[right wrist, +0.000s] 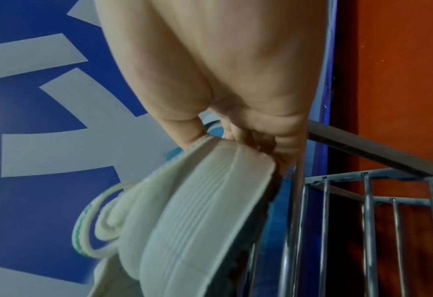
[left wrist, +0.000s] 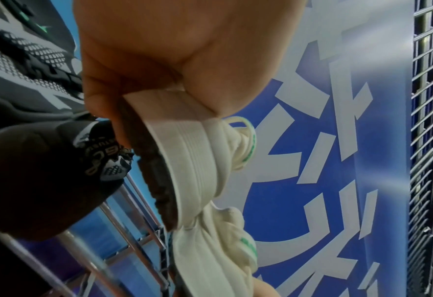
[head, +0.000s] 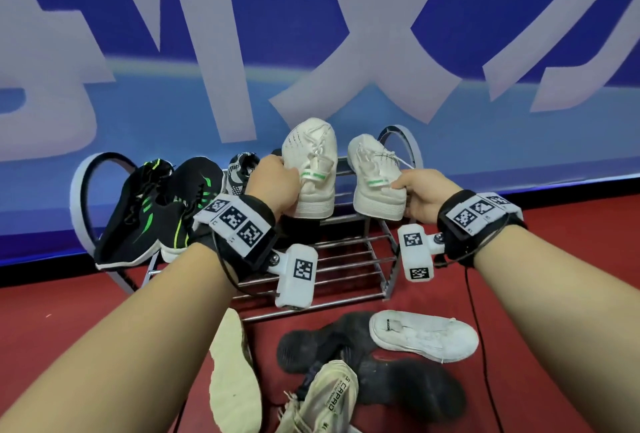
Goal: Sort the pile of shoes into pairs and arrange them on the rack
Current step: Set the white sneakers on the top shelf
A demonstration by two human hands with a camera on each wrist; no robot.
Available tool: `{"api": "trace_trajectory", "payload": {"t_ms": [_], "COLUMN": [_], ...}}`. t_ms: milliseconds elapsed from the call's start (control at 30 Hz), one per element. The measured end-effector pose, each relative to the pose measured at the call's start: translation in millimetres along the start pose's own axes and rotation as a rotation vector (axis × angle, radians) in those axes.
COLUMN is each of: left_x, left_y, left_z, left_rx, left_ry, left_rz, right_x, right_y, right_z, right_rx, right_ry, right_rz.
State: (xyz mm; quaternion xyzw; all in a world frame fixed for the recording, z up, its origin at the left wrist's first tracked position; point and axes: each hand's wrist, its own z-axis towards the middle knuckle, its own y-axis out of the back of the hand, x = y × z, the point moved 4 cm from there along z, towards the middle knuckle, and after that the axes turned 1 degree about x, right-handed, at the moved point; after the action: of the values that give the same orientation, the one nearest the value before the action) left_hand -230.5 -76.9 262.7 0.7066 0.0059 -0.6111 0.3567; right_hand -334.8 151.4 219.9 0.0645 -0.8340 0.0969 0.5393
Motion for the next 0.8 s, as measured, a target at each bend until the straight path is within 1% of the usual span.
{"api": "trace_trajectory", "payload": {"t_ms": [100, 233, 367, 433, 467, 533, 567, 633, 700, 800], "left_x": [2.4, -4.9, -5.9, -2.8, -1.5, -0.7, -0.8, -1.2, -1.5, -3.3], "left_y": [-6.5, -26.7, -43.3, -51.0, -56.3, -64.5, -67.1, -68.8, -70.1, -75.6], "left_z": [5.0, 2.5, 5.4, 3.1, 1.0, -3.5, -4.7, -5.3, -6.8, -13.9], "left_rx": [0.008, 0.056, 0.077, 0.119, 0.162, 0.228, 0.237, 0.22, 0.207, 0.256], "left_ry": [-0.004, -0.029, -0.039, -0.035, -0.038, -0.069, -0.087, -0.08, -0.073, -0.071], "left_rz": [0.022, 0.035, 0.011, 0.064, 0.114, 0.216, 0.246, 0.258, 0.269, 0.318], "right_x": [2.8, 2.3, 0.5, 0.0, 0.4, -0.4, -1.6, -7.1, -5.8, 2.6], "right_y": [-0.3, -3.0, 0.6, 1.4, 1.1, 0.5, 0.4, 5.0, -0.3, -14.6], "right_z": [3.1, 8.5, 14.5, 14.9, 14.5, 16.3, 18.1, 28.8, 19.2, -5.8], "right_rx": [-0.021, -0.03, -0.061, -0.063, -0.064, -0.066, -0.059, -0.045, -0.038, -0.024], "right_ry": [0.009, 0.011, 0.081, 0.133, 0.156, 0.186, 0.204, 0.244, 0.281, 0.366], "right_rz": [0.009, -0.002, -0.06, -0.108, -0.14, -0.265, -0.341, -0.438, -0.544, -0.866]}}
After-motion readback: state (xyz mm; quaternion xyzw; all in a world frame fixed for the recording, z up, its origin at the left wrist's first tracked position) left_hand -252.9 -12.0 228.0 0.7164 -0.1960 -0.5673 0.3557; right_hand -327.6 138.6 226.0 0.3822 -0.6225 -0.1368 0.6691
